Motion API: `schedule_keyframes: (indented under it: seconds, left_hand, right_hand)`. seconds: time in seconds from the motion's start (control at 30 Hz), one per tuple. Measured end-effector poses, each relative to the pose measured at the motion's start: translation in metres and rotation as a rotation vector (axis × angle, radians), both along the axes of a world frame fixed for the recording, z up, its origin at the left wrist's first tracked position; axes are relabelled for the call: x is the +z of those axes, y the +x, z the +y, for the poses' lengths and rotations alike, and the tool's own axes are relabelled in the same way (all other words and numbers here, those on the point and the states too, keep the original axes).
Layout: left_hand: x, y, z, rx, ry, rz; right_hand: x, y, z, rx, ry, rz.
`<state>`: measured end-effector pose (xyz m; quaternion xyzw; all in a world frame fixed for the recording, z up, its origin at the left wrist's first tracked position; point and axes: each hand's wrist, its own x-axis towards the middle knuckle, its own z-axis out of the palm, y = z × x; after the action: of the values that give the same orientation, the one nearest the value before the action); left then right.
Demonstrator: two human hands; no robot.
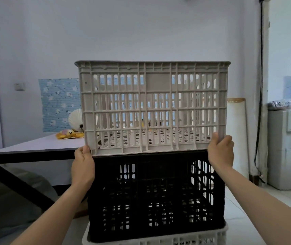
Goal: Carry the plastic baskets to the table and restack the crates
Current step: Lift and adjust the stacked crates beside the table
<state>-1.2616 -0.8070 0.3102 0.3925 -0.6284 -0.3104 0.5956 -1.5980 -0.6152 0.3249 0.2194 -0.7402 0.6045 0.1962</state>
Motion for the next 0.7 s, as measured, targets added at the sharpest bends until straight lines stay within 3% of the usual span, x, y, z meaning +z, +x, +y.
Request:
schedule_keyframes:
  seconds: [0.5,0.7]
  left_hand:
    - [-0.013,-0.004,-0.002,0.007,-0.015,0.085]
    - [-0.017,-0.008,-0.002,-0.14,-0.054,0.109]
  right_hand:
    - [-0.001,0.0,0.002,0.026,-0.102,-0.019]
    - [-0.006,0.0,0.007,0.07,-0.094,-0.008]
